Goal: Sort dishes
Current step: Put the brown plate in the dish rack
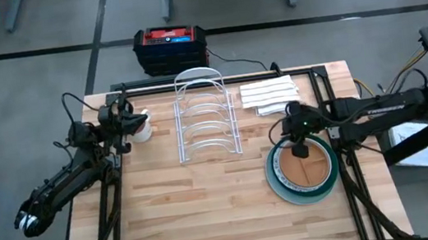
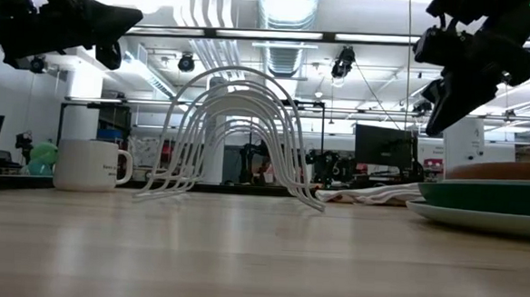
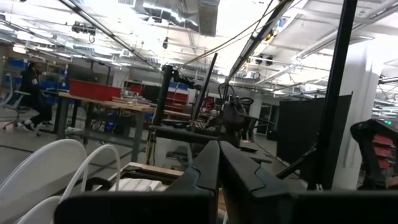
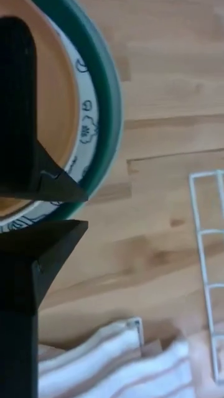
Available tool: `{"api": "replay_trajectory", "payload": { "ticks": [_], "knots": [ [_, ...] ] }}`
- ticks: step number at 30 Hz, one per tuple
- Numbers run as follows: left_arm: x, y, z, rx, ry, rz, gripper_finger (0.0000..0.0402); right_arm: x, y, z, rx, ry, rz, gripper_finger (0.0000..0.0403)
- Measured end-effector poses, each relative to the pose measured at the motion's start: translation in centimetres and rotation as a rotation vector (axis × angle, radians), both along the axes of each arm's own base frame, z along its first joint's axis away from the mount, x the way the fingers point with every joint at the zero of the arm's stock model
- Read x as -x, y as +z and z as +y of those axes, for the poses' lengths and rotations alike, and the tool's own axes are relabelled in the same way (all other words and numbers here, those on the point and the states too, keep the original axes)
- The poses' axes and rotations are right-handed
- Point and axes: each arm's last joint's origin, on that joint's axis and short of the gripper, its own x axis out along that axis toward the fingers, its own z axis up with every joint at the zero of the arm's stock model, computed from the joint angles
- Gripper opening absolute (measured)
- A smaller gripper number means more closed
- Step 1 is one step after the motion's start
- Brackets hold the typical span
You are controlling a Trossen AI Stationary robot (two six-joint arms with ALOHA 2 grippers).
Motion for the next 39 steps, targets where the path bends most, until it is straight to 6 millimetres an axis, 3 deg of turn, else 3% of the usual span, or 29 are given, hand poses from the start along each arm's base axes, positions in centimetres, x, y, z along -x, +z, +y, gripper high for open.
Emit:
{"api": "replay_trajectory", "payload": {
  "ticks": [17,31,39],
  "knots": [
    [-0.3,-0.6,0.4,0.014,0.012,0.037,0.0,-1.9,-2.5,2.0,0.011,0.084,0.191,0.0122],
    [-0.7,-1.1,1.0,0.045,0.016,0.067,0.0,-2.8,-4.4,2.0,0.009,0.089,0.3,0.0102],
    [-0.8,-1.2,1.1,0.059,0.017,0.075,0.0,-3.1,-5.1,2.0,0.019,0.106,0.341,0.0066]
  ]
}}
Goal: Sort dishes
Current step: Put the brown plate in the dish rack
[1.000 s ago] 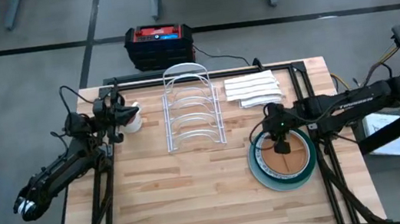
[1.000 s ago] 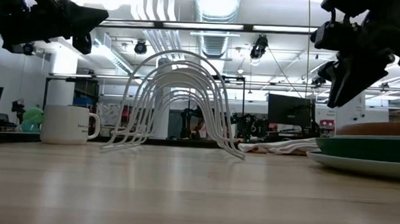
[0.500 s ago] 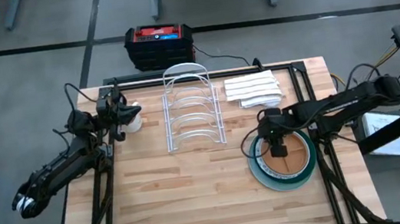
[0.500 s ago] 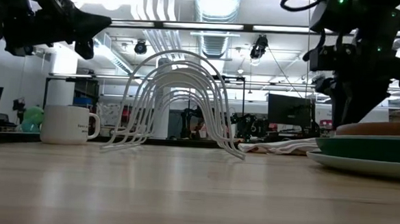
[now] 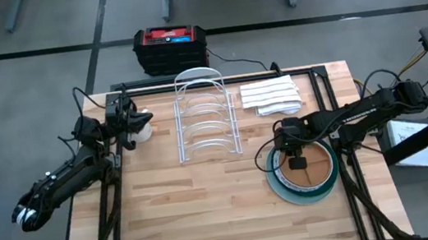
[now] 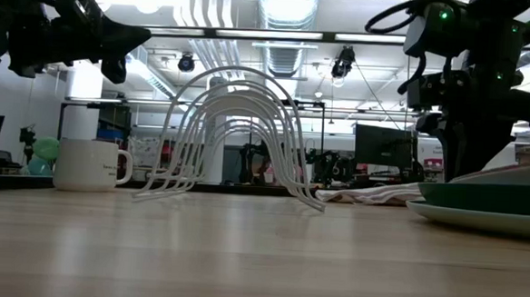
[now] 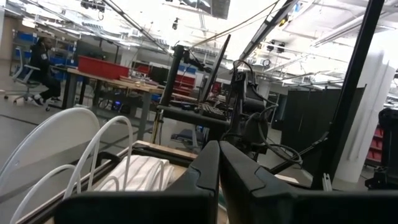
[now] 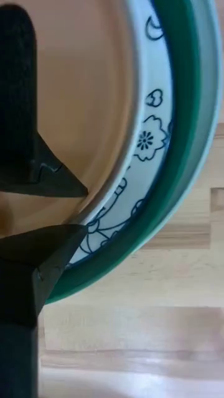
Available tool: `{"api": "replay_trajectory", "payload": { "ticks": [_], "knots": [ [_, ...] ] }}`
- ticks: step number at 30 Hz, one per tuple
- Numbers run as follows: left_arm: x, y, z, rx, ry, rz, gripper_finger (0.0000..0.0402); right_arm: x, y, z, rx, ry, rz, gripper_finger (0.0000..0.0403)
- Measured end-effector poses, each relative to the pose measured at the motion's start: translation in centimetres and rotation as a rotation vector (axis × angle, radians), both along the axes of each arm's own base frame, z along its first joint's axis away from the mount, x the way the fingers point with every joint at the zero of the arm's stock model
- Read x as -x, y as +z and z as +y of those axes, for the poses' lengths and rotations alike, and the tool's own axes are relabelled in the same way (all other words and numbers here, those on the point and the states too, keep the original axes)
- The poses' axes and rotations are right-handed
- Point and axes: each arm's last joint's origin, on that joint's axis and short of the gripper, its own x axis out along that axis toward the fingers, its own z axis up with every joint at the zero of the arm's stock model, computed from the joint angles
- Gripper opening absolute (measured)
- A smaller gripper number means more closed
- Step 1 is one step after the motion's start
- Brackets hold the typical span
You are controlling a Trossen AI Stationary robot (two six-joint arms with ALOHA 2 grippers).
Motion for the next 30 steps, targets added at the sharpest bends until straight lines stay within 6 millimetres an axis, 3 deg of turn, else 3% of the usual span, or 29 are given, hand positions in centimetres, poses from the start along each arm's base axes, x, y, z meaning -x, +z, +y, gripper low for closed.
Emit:
{"api": "replay_trajectory", "payload": {
  "ticks": [9,24,30],
  "knots": [
    [0.0,0.0,0.0,0.004,0.001,0.002,0.0,0.1,0.2,0.0,0.0,0.002,-0.011,0.0005],
    [0.0,-0.1,0.0,0.004,0.0,0.003,0.0,0.1,1.8,-0.2,0.05,-0.033,-0.064,0.0],
    [0.0,-0.1,0.0,0.004,0.0,0.003,0.0,0.8,3.7,-0.2,0.076,-0.08,0.066,0.0]
  ]
}}
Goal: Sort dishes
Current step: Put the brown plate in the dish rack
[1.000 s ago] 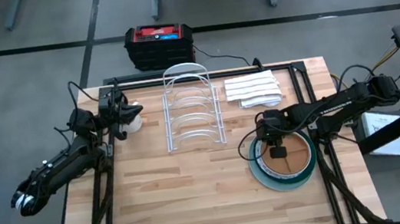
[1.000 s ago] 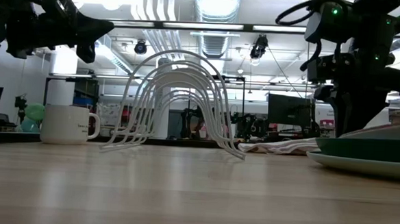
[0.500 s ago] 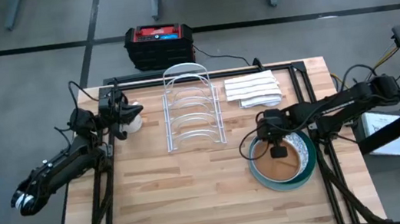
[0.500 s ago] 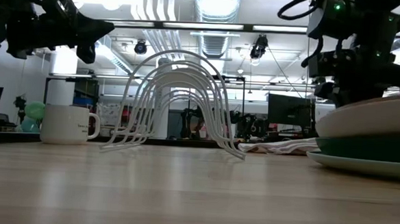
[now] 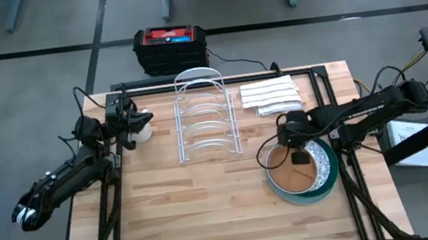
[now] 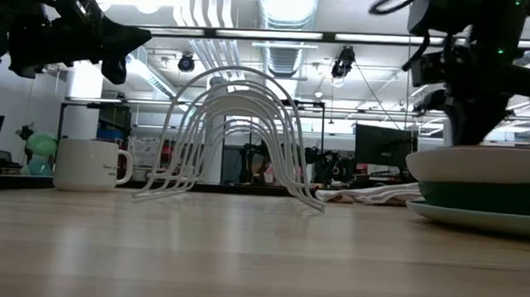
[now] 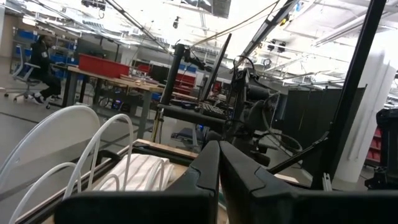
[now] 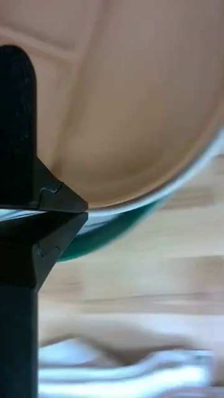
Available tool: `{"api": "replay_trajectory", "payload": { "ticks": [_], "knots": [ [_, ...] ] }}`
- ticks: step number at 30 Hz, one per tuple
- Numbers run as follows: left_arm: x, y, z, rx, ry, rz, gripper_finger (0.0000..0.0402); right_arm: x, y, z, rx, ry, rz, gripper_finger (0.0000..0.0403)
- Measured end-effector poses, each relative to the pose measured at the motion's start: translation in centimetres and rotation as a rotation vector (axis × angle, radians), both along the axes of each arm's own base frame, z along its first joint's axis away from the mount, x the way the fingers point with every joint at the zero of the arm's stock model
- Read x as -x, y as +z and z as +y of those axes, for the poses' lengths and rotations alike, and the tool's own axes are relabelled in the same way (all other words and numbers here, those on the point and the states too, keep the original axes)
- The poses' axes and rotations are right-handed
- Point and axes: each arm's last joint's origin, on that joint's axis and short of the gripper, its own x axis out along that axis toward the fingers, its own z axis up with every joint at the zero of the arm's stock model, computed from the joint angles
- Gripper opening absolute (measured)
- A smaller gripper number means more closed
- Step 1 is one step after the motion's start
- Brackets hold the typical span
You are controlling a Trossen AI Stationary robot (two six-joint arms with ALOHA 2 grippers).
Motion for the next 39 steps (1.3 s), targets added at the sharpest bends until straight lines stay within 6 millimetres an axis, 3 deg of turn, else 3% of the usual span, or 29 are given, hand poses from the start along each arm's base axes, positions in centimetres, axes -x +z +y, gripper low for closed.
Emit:
{"api": "replay_trajectory", "payload": {
  "ticks": [5,13,23,27,39],
  "knots": [
    [0.0,0.0,0.0,0.0,0.0,0.0,0.0,1.0,1.0,0.0,0.052,-0.071,0.1,0.0],
    [0.0,0.0,0.0,0.003,0.014,-0.004,0.0,-0.5,1.3,0.2,0.023,-0.085,-0.047,0.001],
    [0.0,0.0,0.1,0.003,0.015,-0.003,0.0,-0.1,0.1,0.3,0.001,-0.079,-0.024,0.0108],
    [0.0,0.0,0.0,-0.011,0.017,-0.002,0.0,0.3,-0.6,0.3,0.004,-0.076,0.0,0.013],
    [0.0,0.0,0.1,-0.021,0.02,-0.001,0.0,0.2,-0.7,0.3,0.014,-0.076,-0.012,0.0113]
  ]
}}
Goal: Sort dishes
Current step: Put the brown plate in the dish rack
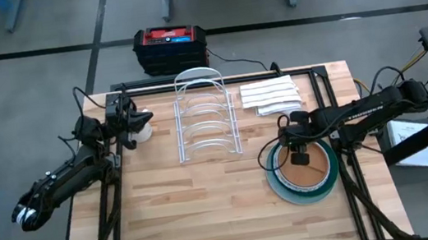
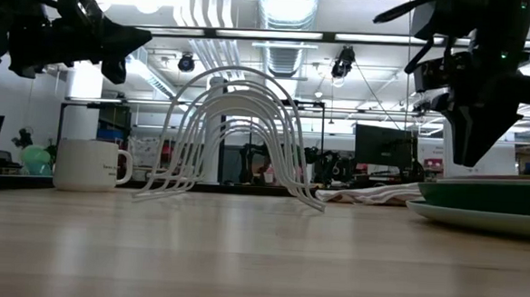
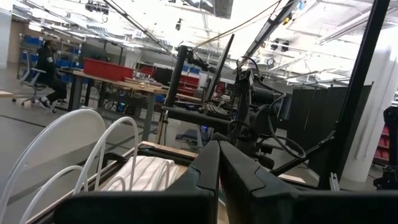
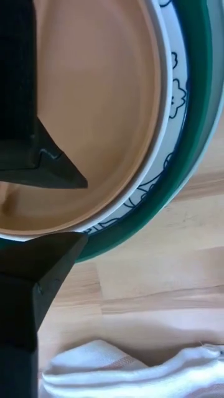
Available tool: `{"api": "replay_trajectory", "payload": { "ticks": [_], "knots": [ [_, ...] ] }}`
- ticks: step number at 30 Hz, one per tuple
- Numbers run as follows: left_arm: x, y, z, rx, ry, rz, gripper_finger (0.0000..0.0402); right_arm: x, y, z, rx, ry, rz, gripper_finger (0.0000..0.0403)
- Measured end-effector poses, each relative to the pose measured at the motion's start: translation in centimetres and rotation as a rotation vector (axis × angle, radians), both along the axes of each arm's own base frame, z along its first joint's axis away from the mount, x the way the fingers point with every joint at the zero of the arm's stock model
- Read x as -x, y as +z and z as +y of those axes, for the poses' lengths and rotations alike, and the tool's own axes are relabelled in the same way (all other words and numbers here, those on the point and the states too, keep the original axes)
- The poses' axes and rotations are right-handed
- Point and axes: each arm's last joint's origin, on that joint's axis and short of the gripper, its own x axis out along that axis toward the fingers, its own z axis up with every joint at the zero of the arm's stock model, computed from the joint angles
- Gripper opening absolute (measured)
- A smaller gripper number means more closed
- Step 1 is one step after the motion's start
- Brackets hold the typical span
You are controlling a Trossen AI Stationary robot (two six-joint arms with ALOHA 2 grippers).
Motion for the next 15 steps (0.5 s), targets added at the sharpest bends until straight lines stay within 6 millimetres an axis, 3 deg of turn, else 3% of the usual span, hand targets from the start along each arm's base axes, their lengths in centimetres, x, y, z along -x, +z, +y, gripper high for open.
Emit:
{"api": "replay_trajectory", "payload": {
  "ticks": [7,15],
  "knots": [
    [0.0,0.0,0.0,0.0,0.0,0.0,0.0,-0.2,-0.3,0.1,0.011,0.005,0.01,0.0119],
    [0.0,0.0,0.0,0.002,0.0,0.001,0.0,-1.4,-2.6,0.1,0.055,0.014,0.116,0.011]
  ]
}}
